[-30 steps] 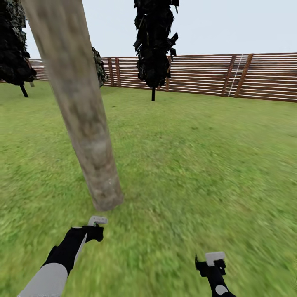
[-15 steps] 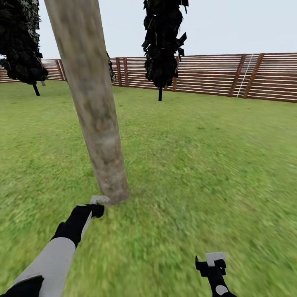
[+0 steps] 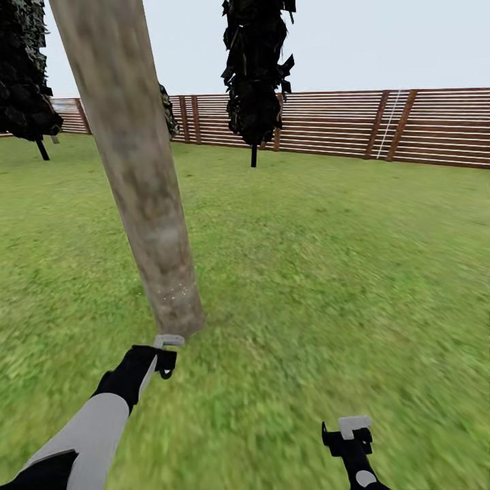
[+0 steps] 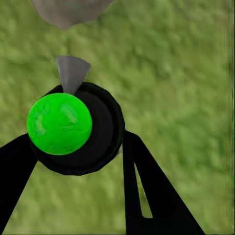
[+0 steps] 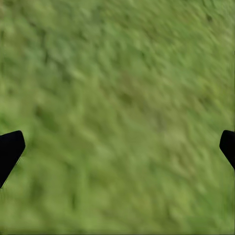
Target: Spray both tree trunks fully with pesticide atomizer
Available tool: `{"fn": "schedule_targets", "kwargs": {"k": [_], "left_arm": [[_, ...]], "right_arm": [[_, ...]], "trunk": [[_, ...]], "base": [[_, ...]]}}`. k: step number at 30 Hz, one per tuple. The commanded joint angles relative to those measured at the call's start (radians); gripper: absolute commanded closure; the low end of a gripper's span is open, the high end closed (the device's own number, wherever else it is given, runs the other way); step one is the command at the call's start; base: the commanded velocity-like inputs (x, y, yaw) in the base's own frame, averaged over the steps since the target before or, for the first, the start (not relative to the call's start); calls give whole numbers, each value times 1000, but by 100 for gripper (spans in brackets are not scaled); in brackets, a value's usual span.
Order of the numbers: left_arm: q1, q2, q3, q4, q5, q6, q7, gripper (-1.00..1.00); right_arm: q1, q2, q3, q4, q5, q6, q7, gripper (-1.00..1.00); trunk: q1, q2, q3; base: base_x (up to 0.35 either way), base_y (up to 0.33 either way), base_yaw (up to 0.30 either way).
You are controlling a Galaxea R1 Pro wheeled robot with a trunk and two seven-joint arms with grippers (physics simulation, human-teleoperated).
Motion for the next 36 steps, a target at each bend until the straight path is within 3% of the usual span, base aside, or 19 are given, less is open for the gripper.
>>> {"fn": "schedule_targets", "kwargs": {"k": [1,3,4,5,6,9,12,15,20,21,33,36], "left_arm": [[1,0,7,-3,-13,5,-11,100],[4,14,7,-4,-16,7,-14,100],[7,39,6,-4,-17,8,-15,100],[10,89,5,-3,-14,9,-17,100],[11,109,5,-2,-10,9,-18,100],[12,133,3,27,1,8,-19,100],[9,100,4,69,5,8,-19,100],[-2,43,5,66,5,9,-16,100],[-1,98,6,58,4,8,-16,100],[-1,99,6,58,4,8,-16,100],[-22,58,5,54,5,8,-6,100],[-18,38,1,10,4,8,-6,100]], "right_arm": [[0,-1,8,0,-11,-3,17,-100],[0,-1,7,0,-11,-3,44,-100],[0,-1,7,0,-11,-3,52,-100],[0,-1,7,0,-10,-3,56,-100],[0,-1,7,1,-10,-3,57,-100],[0,-1,7,1,-9,-3,58,-100],[0,-1,7,2,-8,-3,57,-100],[0,-2,7,2,-8,-3,55,-100],[0,-2,7,1,-8,-3,55,-100],[0,-2,7,1,-8,-3,55,-100],[0,-1,7,1,-8,-3,55,-100],[0,-1,7,1,-8,-3,55,-100]], "trunk": [[0,0,-1],[0,0,-1],[0,0,-1],[0,0,-1],[0,0,-1],[0,0,-1],[0,0,-1],[0,0,-1],[0,0,-1],[0,0,-1],[0,0,-1],[0,0,-1]], "base": [[0,0,-2],[0,0,0],[0,0,0],[0,0,0],[0,0,0],[0,0,0],[0,0,0],[0,0,0],[0,0,67],[0,0,244],[163,-125,77],[-123,-183,220]]}}
